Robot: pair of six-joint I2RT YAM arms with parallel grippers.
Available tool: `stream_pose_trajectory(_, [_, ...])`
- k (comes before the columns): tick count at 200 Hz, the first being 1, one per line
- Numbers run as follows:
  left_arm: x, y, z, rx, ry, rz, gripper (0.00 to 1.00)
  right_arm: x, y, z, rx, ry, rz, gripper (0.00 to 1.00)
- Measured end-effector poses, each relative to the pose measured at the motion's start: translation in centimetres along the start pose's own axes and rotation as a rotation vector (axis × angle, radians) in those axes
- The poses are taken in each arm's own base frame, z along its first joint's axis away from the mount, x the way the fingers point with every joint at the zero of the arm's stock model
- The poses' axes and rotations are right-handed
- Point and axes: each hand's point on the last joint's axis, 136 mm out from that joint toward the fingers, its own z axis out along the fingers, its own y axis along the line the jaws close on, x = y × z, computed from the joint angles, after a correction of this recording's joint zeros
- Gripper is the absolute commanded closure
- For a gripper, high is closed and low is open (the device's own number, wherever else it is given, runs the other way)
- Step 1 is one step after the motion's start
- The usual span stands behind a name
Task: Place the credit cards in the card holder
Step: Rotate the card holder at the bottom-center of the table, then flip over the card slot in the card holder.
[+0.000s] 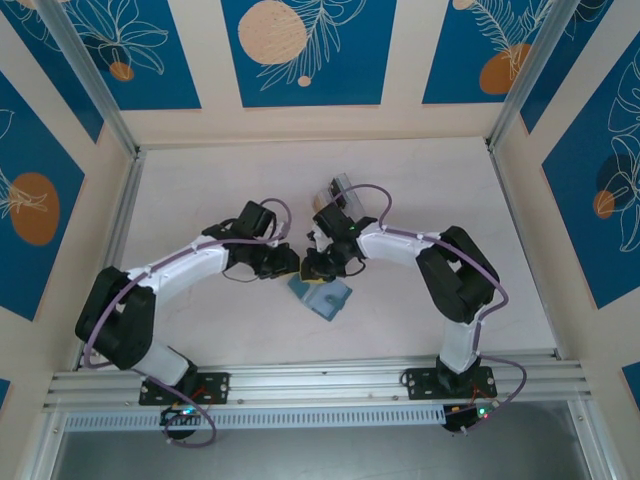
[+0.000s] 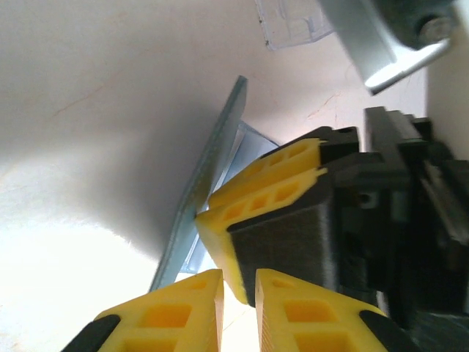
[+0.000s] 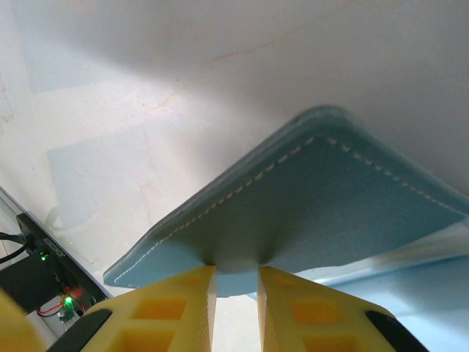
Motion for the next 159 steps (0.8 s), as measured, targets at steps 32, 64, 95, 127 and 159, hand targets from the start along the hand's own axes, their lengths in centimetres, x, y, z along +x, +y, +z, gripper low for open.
stream_pose_trajectory(32, [0.7, 0.1, 1.6, -0.010, 0.037, 0.010, 0.82, 0.3, -0.7, -0.8, 0.048, -0.008, 0.001, 0.80])
stream_pose_trajectory(64, [1.3, 0.6, 2.7, -0.030, 0.068, 0.017, 0.83, 0.7, -1.6, -1.4, 0.105, -0.008, 0.004, 0.81])
stream_pose_trajectory(95, [1.5, 1.8, 3.6, -0.074, 0.084, 0.020, 0.84, 1.3, -2.6, -2.6, 0.163, -0.031, -0.003, 0.77])
stream_pose_trajectory(127, [1.8, 2.1, 4.0, -0.088, 0.091, 0.034, 0.84, 2.0, -4.5, -3.3, 0.256, -0.035, -0.014, 0.69])
stream_pose_trajectory(159, [3.2, 2.5, 5.0, -0.106, 0.128, 0.063, 0.84, 2.3, -6.2, -3.7, 0.345, -0.036, -0.030, 0.66])
